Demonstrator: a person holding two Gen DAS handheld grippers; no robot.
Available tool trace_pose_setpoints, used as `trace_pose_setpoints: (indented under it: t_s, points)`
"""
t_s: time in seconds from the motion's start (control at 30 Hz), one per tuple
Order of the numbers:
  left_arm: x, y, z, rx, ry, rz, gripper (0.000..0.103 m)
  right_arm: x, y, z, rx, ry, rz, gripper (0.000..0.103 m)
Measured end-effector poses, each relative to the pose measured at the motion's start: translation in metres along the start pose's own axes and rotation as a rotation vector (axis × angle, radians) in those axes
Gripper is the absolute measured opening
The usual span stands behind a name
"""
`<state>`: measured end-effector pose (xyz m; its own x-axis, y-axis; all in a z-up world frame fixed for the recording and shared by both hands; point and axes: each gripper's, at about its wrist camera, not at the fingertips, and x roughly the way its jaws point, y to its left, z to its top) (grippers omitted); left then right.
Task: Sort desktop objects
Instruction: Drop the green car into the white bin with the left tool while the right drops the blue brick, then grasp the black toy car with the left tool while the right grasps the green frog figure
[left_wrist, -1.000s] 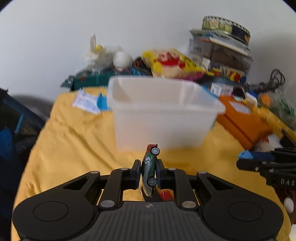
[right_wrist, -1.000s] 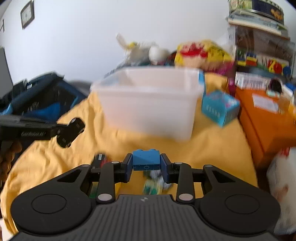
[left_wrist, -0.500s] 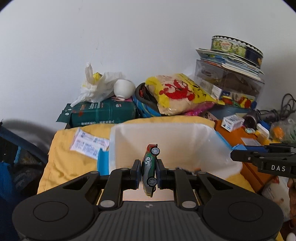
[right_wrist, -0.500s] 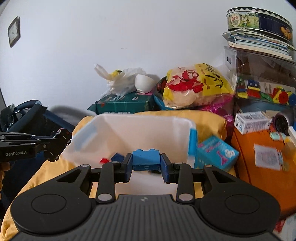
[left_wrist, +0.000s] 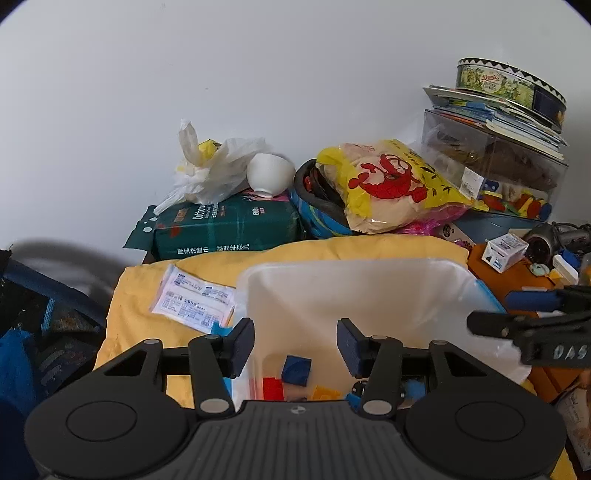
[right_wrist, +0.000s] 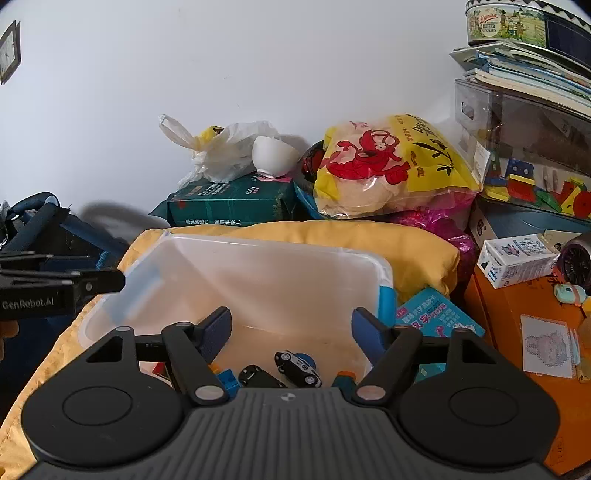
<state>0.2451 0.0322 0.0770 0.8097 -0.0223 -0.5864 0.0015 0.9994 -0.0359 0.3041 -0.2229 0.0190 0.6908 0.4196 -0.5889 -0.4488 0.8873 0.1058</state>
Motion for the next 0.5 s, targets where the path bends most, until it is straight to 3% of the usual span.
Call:
trace_pose_setpoints:
  t_s: [0.17,0.3,0.5]
  points:
    - [-0.027,0.001,-0.034,0.023,-0.039,-0.026,0.053,-0.032,0.001,-0.016,0.004,-0.064,0.029,0.075]
    - [-0.051,0.002,-0.069,0.015,-0.039,-0.039,0.053,-0.061,0.008,-0.052,-0.025,-0.089,0.052,0.075]
    - [-0.083,0.003,-0.129,-0.032,0.006,-0.049,0.053,-0.078,0.02,-0.127,-0.047,0.024,0.044,0.075]
